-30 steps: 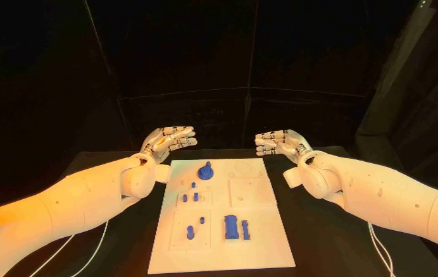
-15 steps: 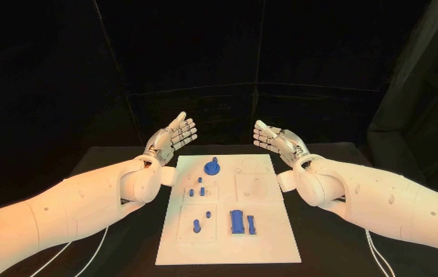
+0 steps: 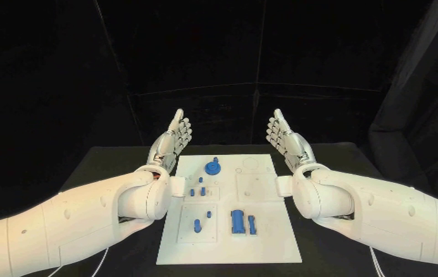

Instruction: Assemble the parts on the task board

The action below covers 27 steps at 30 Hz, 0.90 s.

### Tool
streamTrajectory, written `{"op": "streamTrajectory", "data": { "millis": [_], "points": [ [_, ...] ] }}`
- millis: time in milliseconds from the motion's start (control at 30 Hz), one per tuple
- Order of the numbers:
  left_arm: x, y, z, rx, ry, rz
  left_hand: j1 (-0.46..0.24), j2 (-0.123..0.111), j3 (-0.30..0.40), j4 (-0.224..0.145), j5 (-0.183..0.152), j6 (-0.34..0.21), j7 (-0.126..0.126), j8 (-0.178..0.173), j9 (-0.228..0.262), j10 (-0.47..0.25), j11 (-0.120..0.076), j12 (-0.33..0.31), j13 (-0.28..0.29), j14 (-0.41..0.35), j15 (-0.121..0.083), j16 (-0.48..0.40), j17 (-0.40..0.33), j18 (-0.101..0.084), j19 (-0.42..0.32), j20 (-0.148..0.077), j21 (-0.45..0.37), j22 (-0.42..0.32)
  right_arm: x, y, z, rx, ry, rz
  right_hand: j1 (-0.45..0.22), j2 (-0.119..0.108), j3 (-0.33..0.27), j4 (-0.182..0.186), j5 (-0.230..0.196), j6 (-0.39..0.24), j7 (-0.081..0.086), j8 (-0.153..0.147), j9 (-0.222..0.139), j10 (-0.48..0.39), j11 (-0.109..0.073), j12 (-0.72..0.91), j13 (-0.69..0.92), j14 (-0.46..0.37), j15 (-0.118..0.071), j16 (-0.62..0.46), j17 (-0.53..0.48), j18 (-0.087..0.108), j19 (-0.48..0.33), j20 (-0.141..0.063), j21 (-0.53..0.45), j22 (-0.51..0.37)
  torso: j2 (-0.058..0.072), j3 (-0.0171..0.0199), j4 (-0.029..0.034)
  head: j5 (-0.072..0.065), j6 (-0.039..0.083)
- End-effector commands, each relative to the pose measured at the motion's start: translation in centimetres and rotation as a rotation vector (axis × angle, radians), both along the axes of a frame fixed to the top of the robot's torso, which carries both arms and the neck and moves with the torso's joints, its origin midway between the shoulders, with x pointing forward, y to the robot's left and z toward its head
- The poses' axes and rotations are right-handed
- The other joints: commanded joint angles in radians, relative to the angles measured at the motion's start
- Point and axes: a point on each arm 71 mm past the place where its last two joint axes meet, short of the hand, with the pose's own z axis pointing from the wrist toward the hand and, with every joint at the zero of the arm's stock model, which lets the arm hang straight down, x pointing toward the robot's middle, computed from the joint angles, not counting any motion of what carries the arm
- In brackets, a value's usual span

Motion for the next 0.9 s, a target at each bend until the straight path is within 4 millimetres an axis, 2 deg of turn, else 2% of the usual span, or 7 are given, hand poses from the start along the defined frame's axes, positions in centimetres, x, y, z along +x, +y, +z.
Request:
{"op": "streamTrajectory", "data": {
  "millis": [33, 600, 667, 733, 767, 800, 900],
  "points": [
    [-0.34, 0.39, 0.53, 0.083, -0.037, 0.093, -0.101, 0.0, -0.061, 0.001, -0.004, -0.082, -0.008, -0.008, -0.001, -0.085, -0.003, -0.007, -0.001, -0.082, -0.002, -0.045, -0.002, -0.022, -0.071, -0.019, -0.014, -0.019, 0.03, -0.43, 0.27, -0.004, -0.019, -0.069, -0.122, -0.002, 0.046, 0.0, -0.012, -0.075, -0.009, -0.004, -0.002, -0.083, -0.004, -0.007, -0.001, -0.088, -0.002, -0.005, -0.002, -0.026, -0.079, -0.024, -0.007, -0.068, 0.0, 0.0002, 0.0001, 0.0, 0.0],
    [-0.46, 0.35, 0.6, 0.085, -0.037, 0.096, -0.216, 0.0, -0.061, 0.001, -0.004, -0.174, -0.008, -0.008, -0.001, -0.182, -0.003, -0.007, -0.001, -0.173, -0.002, -0.045, -0.002, -0.022, -0.152, -0.019, -0.014, -0.019, 0.03, -0.43, 0.27, -0.004, -0.019, -0.069, -0.261, -0.002, 0.046, 0.0, -0.012, -0.158, -0.009, -0.004, -0.002, -0.178, -0.004, -0.007, -0.001, -0.187, -0.002, -0.005, -0.002, -0.026, -0.166, -0.024, -0.007, -0.068, 0.0, 0.0002, 0.0001, 0.0, 0.0],
    [-0.46, 0.35, 0.6, 0.085, -0.037, 0.096, -0.246, 0.0, -0.061, 0.001, -0.004, -0.265, -0.008, -0.008, -0.001, -0.276, -0.003, -0.007, -0.001, -0.265, -0.002, -0.045, -0.002, -0.022, -0.231, -0.019, -0.014, -0.019, 0.03, -0.43, 0.27, -0.004, -0.019, -0.069, -0.271, -0.002, 0.046, 0.0, -0.012, -0.165, -0.009, -0.004, -0.002, -0.183, -0.004, -0.007, -0.001, -0.193, -0.002, -0.005, -0.002, -0.026, -0.172, -0.024, -0.007, -0.068, 0.0, 0.0002, 0.0001, 0.0, 0.0],
    [-0.46, 0.35, 0.6, 0.085, -0.037, 0.096, -0.327, 0.0, -0.061, 0.001, -0.004, -0.265, -0.008, -0.008, -0.001, -0.276, -0.003, -0.007, -0.001, -0.265, -0.002, -0.045, -0.002, -0.022, -0.231, -0.019, -0.014, -0.019, 0.03, -0.43, 0.27, -0.004, -0.019, -0.069, -0.28, -0.002, 0.046, 0.0, -0.012, -0.172, -0.009, -0.004, -0.002, -0.19, -0.004, -0.007, -0.001, -0.201, -0.002, -0.005, -0.002, -0.026, -0.18, -0.024, -0.007, -0.068, 0.0, 0.0002, 0.0001, 0.0, 0.0],
    [-0.46, 0.35, 0.6, 0.085, -0.037, 0.096, -0.327, 0.0, -0.061, 0.001, -0.004, -0.265, -0.008, -0.008, -0.001, -0.276, -0.003, -0.007, -0.001, -0.265, -0.002, -0.045, -0.002, -0.022, -0.231, -0.019, -0.014, -0.019, 0.03, -0.43, 0.27, -0.004, -0.019, -0.069, -0.297, -0.002, 0.046, 0.0, -0.012, -0.244, -0.009, -0.004, -0.002, -0.269, -0.004, -0.007, -0.001, -0.213, -0.002, -0.005, -0.002, -0.026, -0.255, -0.024, -0.007, -0.068, 0.0, 0.0002, 0.0001, 0.0, 0.0],
    [-0.46, 0.35, 0.6, 0.085, -0.037, 0.096, -0.327, 0.0, -0.061, 0.001, -0.004, -0.265, -0.008, -0.008, -0.001, -0.276, -0.003, -0.007, -0.001, -0.265, -0.002, -0.045, -0.002, -0.022, -0.231, -0.019, -0.014, -0.019, 0.03, -0.43, 0.27, -0.004, -0.019, -0.069, -0.314, -0.002, 0.046, 0.0, -0.012, -0.244, -0.009, -0.004, -0.002, -0.269, -0.004, -0.007, -0.001, -0.284, -0.002, -0.005, -0.002, -0.026, -0.255, -0.024, -0.007, -0.068, 0.0, 0.0002, 0.0001, 0.0, 0.0],
    [-0.46, 0.35, 0.6, 0.085, -0.037, 0.096, -0.327, 0.0, -0.061, 0.001, -0.004, -0.265, -0.008, -0.008, -0.001, -0.276, -0.003, -0.007, -0.001, -0.265, -0.002, -0.045, -0.002, -0.022, -0.231, -0.019, -0.014, -0.019, 0.03, -0.43, 0.27, -0.004, -0.019, -0.069, -0.396, -0.002, 0.046, 0.0, -0.012, -0.244, -0.009, -0.004, -0.002, -0.269, -0.004, -0.007, -0.001, -0.284, -0.002, -0.005, -0.002, -0.026, -0.255, -0.024, -0.007, -0.068, 0.0, 0.0002, 0.0001, 0.0, 0.0]
  ]
}}
